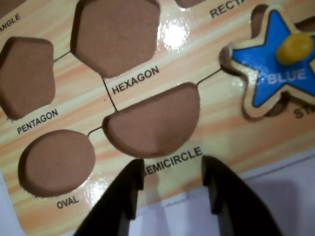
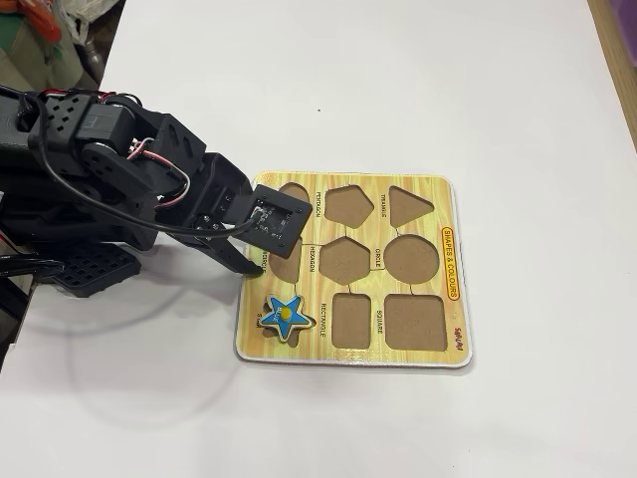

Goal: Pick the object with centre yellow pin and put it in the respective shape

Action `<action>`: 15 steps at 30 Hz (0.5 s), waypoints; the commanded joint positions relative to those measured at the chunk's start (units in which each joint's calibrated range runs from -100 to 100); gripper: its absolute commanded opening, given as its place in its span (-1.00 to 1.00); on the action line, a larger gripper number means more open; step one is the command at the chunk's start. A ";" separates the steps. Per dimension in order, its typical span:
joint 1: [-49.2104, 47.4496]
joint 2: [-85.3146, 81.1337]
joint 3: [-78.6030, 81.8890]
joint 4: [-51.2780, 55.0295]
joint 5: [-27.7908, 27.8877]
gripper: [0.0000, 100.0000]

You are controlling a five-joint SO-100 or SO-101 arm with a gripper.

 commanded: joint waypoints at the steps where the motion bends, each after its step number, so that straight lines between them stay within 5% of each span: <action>1: -0.42 0.75 0.36 3.70 0.31 -0.72; 15: -0.42 0.75 0.36 9.41 0.31 -0.72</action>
